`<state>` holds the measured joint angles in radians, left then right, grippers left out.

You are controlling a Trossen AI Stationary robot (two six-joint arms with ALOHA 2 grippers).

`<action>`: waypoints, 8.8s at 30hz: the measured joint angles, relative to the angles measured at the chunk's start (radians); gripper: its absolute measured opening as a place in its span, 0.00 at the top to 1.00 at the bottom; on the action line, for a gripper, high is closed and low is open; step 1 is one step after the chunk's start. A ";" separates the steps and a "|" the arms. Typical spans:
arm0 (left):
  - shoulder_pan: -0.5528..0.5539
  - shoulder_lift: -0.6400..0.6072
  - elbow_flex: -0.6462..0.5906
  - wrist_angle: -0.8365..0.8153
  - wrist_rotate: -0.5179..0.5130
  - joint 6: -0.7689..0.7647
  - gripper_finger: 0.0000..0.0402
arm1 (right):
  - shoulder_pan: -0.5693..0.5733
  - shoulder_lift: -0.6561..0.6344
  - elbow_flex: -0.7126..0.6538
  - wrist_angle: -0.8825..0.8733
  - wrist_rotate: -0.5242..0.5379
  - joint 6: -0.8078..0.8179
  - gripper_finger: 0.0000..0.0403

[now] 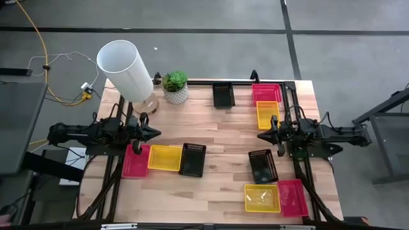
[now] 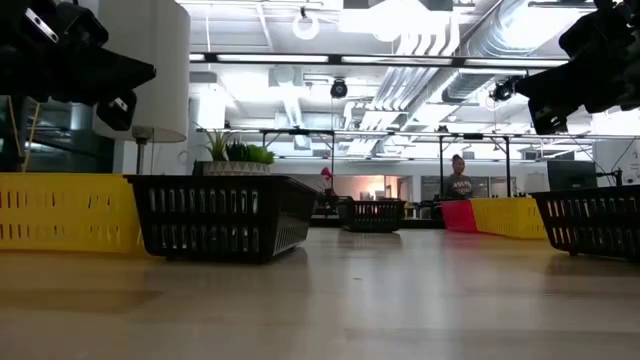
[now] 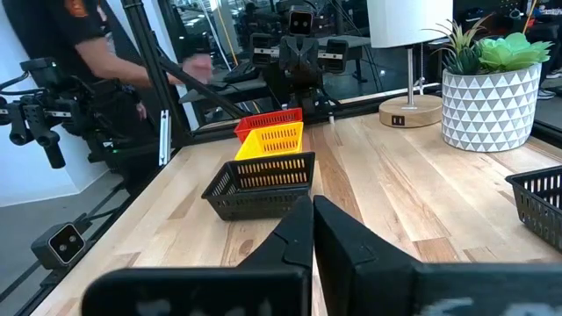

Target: Stack baskets by color

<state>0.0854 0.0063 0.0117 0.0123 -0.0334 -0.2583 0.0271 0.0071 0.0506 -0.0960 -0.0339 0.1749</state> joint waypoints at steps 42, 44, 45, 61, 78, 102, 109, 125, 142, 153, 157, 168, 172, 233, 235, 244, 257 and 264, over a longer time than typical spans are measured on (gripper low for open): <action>0.000 0.000 0.000 0.000 0.000 0.000 1.00 | 0.000 0.000 0.000 0.000 0.000 0.000 1.00; 0.000 0.000 0.000 0.000 0.000 0.000 1.00 | 0.000 0.000 0.000 0.000 0.000 0.000 1.00; 0.000 0.000 0.000 0.000 0.000 0.000 1.00 | 0.000 0.000 0.000 0.000 0.000 0.000 1.00; 0.000 0.000 0.000 0.000 0.000 0.000 1.00 | 0.000 0.000 0.000 0.000 0.000 0.000 1.00; 0.000 0.000 0.000 0.000 0.000 0.000 1.00 | 0.000 0.000 0.000 0.000 0.000 0.000 1.00; -0.050 0.646 0.385 0.181 -0.130 -0.208 1.00 | 0.000 0.000 0.000 0.000 0.000 0.000 1.00; -0.195 0.911 0.762 -0.328 -0.105 -0.124 1.00 | 0.000 0.000 0.000 0.000 0.000 0.000 1.00; -0.245 1.118 0.869 -0.830 -0.103 -0.037 0.91 | 0.000 0.000 0.000 0.000 0.000 0.000 1.00; -0.143 1.284 0.844 -0.814 -0.084 0.121 0.53 | 0.000 0.000 0.000 0.000 0.000 0.000 1.00; -0.143 1.171 0.878 -0.765 0.056 0.023 0.52 | 0.000 0.000 0.000 0.000 0.000 0.000 1.00; -0.143 1.055 0.879 -0.564 0.056 -0.027 0.53 | 0.000 0.000 0.000 0.000 0.000 0.000 1.00; -0.137 0.816 0.878 -0.347 -0.102 -0.148 0.53 | 0.000 0.012 -0.002 0.423 0.120 0.227 1.00; -0.151 0.746 0.814 -0.228 -0.183 -0.150 0.53 | 0.000 0.034 -0.001 0.759 0.240 0.304 1.00; -0.150 0.628 0.679 -0.015 -0.225 -0.106 0.53 | -0.243 1.398 0.768 -0.794 0.416 0.946 0.40; -0.150 0.628 0.679 -0.015 -0.225 -0.106 0.53 | -0.243 1.444 0.768 -0.797 0.410 0.946 0.40; -0.150 0.628 0.679 -0.015 -0.225 -0.107 0.53 | -0.236 1.574 0.768 -0.798 0.336 0.948 0.44; -0.151 0.629 0.679 -0.015 -0.256 -0.105 0.53 | -0.190 1.482 0.773 -0.843 0.351 0.876 0.97; -0.150 0.659 0.680 -0.014 -0.259 -0.104 0.53 | -0.067 1.307 0.897 -0.735 0.350 0.546 0.99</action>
<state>-0.0650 0.6651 0.6914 -0.0013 -0.2923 -0.3623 -0.0394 1.3138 0.9471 -0.8305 0.3159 0.7213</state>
